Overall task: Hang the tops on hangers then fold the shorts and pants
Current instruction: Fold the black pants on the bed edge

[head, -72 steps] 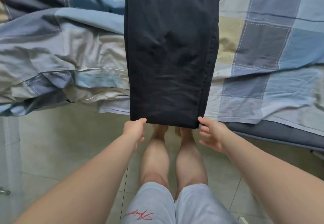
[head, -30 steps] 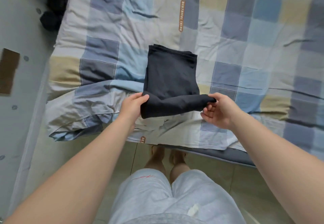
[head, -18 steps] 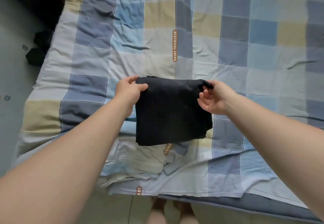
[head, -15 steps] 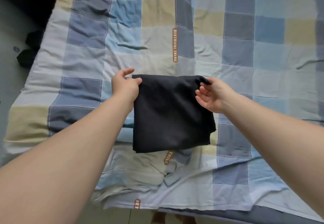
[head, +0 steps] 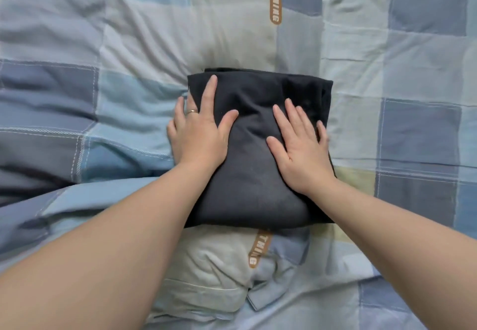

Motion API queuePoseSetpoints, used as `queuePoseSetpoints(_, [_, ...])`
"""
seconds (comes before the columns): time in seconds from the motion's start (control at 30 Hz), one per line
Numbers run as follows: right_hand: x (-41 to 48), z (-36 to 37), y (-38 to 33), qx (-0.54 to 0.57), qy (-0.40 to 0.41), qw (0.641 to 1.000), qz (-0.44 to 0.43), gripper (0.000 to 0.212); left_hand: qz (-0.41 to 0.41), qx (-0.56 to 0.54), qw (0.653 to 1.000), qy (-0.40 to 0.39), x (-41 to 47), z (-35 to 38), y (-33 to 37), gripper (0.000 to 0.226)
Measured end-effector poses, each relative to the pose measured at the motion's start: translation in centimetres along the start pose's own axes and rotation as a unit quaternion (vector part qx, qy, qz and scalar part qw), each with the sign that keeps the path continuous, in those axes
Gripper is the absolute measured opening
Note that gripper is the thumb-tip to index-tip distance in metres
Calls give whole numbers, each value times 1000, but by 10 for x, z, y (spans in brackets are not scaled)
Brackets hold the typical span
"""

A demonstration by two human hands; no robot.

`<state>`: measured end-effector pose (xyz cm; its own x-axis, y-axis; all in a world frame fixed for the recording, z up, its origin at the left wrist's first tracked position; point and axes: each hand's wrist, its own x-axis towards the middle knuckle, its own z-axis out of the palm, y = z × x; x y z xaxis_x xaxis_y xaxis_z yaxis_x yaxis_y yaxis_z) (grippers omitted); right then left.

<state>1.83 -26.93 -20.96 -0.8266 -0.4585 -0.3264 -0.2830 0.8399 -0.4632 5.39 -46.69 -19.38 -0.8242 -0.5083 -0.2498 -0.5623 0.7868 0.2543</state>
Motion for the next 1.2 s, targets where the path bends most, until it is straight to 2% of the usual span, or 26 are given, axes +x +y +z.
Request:
queuePoseSetpoints(0.2, [-11, -8, 0, 24, 42, 999, -2, 67, -9, -26, 1000, 11, -11, -15, 10, 72])
queuePoseSetpoints(0.3, [-27, -16, 5, 126, 42, 986, 97, 73, -76, -45, 996, 20, -31, -26, 22, 81])
queuePoseSetpoints(0.37, [-37, -21, 7, 277, 23, 942, 188, 83, -122, -53, 991, 11, -47, -27, 27, 82])
queuePoseSetpoints(0.4, [-41, -23, 9, 339, 28, 917, 207, 84, -140, -61, 988, 2, -53, -27, 28, 81])
queuePoseSetpoints(0.53, [-51, -32, 18, 447, 16, 852, 271, 55, -190, -82, 978, -38, -61, -32, 25, 76])
queuePoseSetpoints(0.6, [-56, -40, 23, 452, -16, 840, 300, 47, -191, -84, 976, -67, -62, -36, 23, 73])
queuePoseSetpoints(0.73, [-77, -57, 22, 437, -58, 839, 320, 46, -196, -106, 964, -142, -79, -53, 20, 73])
queuePoseSetpoints(0.83, [-106, -71, 11, 410, -83, 844, 335, 51, -206, -117, 951, -199, -101, -69, 18, 73])
queuePoseSetpoints(0.9, [-132, -78, 4, 408, -103, 832, 361, 56, -203, -127, 941, -240, -119, -79, 11, 74])
queuePoseSetpoints(0.97, [-162, -84, -4, 429, -128, 800, 400, 61, -190, -131, 932, -279, -138, -91, 2, 75])
queuePoseSetpoints(1.03, [-193, -91, -14, 469, -154, 750, 440, 64, -172, -127, 925, -315, -156, -103, -8, 76])
queuePoseSetpoints(1.13, [-241, -101, -36, 519, -207, 681, 473, 57, -145, -109, 916, -358, -183, -126, -23, 78])
queuePoseSetpoints(1.2, [-271, -109, -54, 522, -226, 659, 492, 50, -135, -107, 906, -387, -200, -143, -31, 79])
